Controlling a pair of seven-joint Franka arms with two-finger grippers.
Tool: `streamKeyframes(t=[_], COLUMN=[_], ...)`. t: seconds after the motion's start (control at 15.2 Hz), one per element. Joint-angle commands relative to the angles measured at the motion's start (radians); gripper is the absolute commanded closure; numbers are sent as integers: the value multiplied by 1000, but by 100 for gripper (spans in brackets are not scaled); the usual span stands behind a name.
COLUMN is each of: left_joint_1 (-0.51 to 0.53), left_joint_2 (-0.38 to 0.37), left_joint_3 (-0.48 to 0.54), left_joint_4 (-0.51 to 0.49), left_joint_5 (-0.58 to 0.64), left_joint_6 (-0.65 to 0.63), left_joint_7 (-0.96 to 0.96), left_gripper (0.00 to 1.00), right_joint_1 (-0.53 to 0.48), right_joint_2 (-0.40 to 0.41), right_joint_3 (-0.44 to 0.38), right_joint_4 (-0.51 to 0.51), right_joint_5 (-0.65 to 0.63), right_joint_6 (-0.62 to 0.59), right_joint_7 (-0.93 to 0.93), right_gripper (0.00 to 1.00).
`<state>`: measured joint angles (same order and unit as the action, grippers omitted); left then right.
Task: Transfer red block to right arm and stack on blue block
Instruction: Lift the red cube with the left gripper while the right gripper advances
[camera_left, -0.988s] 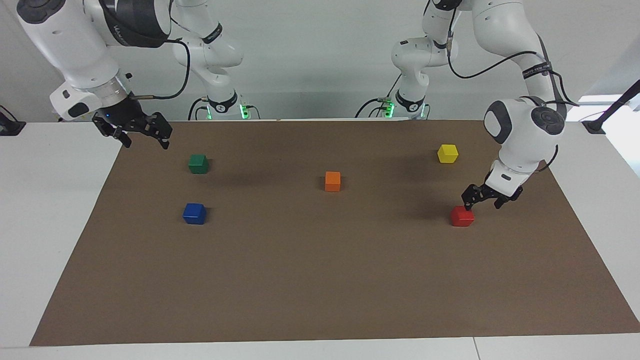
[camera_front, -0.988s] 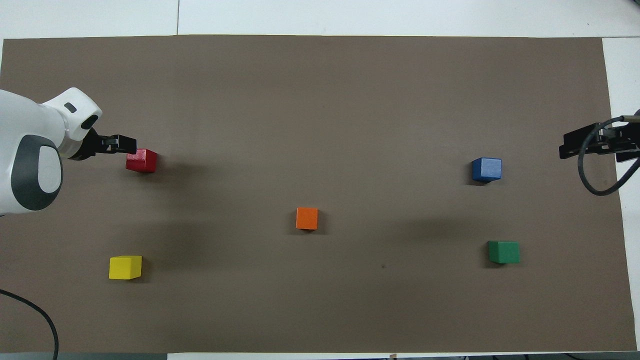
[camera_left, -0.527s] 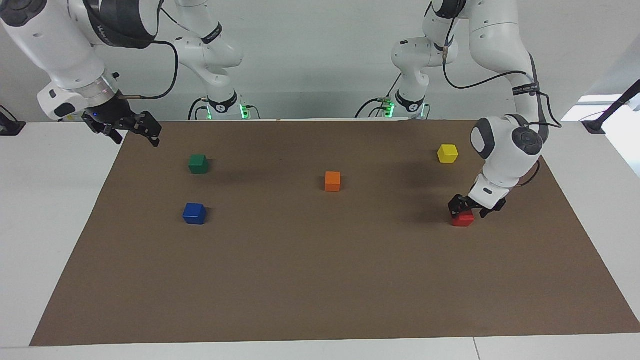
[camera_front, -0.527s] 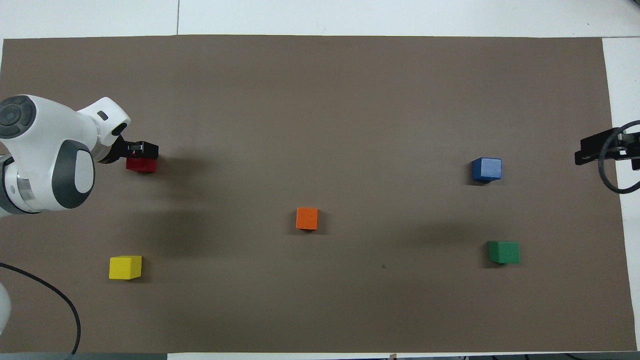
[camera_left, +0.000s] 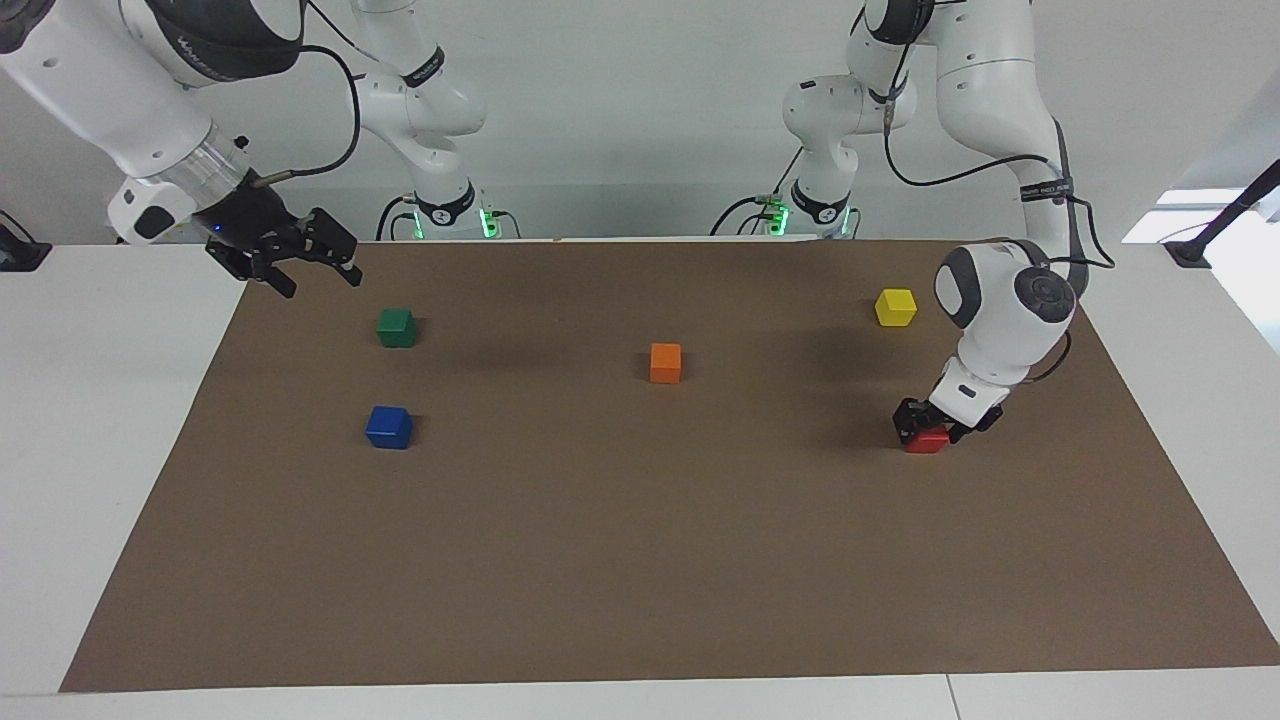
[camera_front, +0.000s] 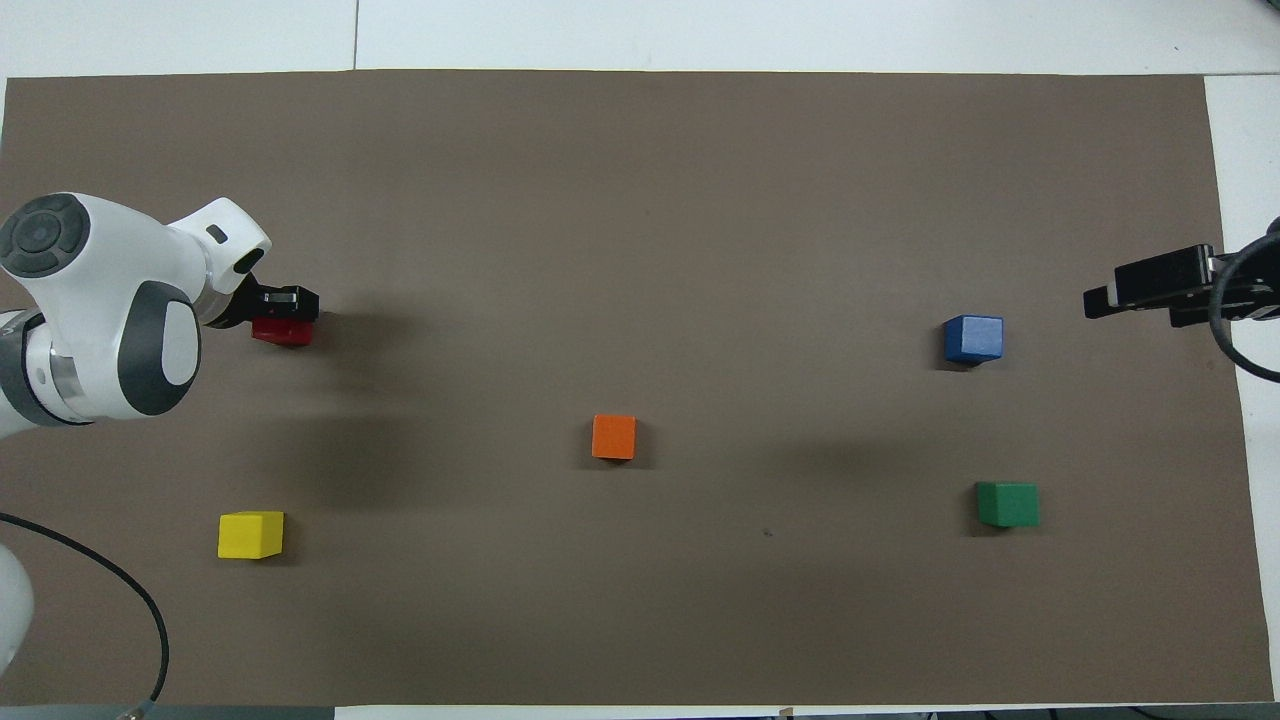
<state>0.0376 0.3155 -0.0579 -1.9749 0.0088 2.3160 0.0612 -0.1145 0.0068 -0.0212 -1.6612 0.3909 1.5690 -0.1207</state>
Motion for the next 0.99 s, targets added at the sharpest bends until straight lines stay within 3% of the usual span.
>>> streamKeyframes(t=[0.0, 0.2, 0.53, 0.72, 0.92], left_joint_1=[-2, -12, -25, -45, -45], left_joint_2=[-7, -18, -122, -168, -193], left_joint_3=[7, 0, -5, -46, -123], left_joint_4=[20, 154, 289, 330, 330], left_joint_5=[7, -13, -188, -300, -468], left_joint_6=[-62, -292, -591, -705, -698], left_joint_7=[-23, -179, -376, -678, -1092], left_gripper=[100, 100, 100, 100, 100], right_joint_1=[-59, -82, -39, 30, 102], right_joint_2=[-15, -5, 45, 94, 179], right_joint_3=[4, 4, 9, 9, 9], right_joint_4=[-110, -265, -370, -429, -468], right_joint_5=[213, 516, 845, 1039, 1255], right_joint_6=[29, 28, 23, 19, -52], right_joint_7=[-124, -270, -385, -492, -614], right_gripper=[0, 0, 0, 0, 0])
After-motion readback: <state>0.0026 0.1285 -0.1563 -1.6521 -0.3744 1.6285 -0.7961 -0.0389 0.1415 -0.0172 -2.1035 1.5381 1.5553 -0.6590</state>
